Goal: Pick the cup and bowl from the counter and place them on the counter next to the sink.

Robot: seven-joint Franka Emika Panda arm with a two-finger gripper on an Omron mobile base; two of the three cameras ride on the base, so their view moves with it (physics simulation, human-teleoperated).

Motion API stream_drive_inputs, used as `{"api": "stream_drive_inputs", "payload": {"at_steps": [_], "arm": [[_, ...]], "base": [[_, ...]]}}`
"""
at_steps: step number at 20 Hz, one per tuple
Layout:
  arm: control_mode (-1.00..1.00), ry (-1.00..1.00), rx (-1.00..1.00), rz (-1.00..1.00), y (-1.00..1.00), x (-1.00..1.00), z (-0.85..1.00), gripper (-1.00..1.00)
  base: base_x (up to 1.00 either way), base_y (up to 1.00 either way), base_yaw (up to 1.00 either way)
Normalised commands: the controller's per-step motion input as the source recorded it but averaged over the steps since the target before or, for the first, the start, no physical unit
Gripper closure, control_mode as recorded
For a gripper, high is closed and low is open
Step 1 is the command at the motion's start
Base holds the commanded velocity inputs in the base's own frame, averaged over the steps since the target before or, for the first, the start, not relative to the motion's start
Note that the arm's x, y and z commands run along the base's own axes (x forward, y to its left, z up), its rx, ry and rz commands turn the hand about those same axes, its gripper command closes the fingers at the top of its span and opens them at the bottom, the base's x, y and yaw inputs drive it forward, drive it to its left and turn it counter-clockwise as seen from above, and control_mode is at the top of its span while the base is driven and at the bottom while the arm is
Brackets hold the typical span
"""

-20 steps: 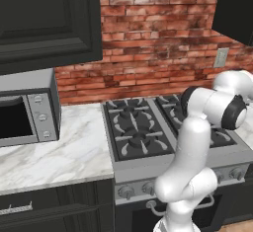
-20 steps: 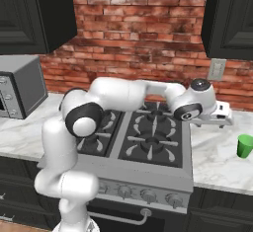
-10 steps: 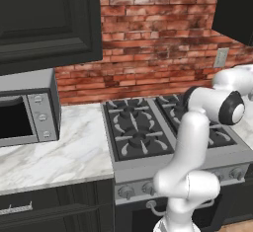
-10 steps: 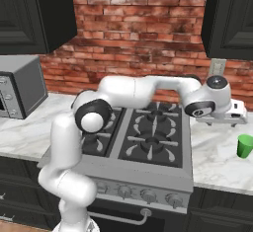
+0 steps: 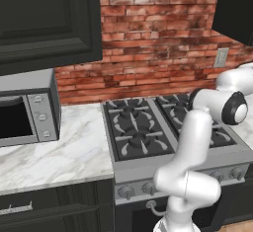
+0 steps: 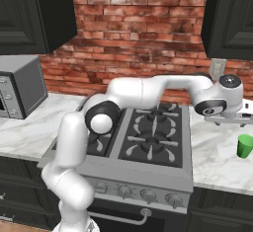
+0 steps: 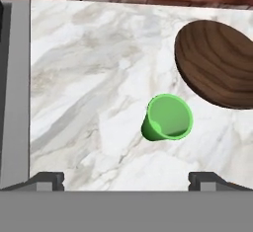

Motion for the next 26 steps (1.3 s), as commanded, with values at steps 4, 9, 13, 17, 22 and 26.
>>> {"api": "stream_drive_inputs", "payload": {"at_steps": [4,9,13,17,22,26], "arm": [[-1.00,0.00,0.00,0.00,-0.07,0.00,-0.02,-1.00],[-1.00,0.00,0.00,0.00,0.00,0.01,-0.20,-1.00],[-1.00,0.00,0.00,0.00,0.00,0.12,-0.40,-1.00],[-1.00,0.00,0.00,0.00,0.00,0.21,-0.47,-1.00],[-1.00,0.00,0.00,0.00,-0.06,0.28,-0.37,-1.00],[-1.00,0.04,0.00,0.00,-0.49,0.24,-0.01,-1.00]], "base": [[0.00,0.00,0.00],[0.00,0.00,0.00],[0.00,0.00,0.00],[0.00,0.00,0.00],[0.00,0.00,0.00],[0.00,0.00,0.00]]}}
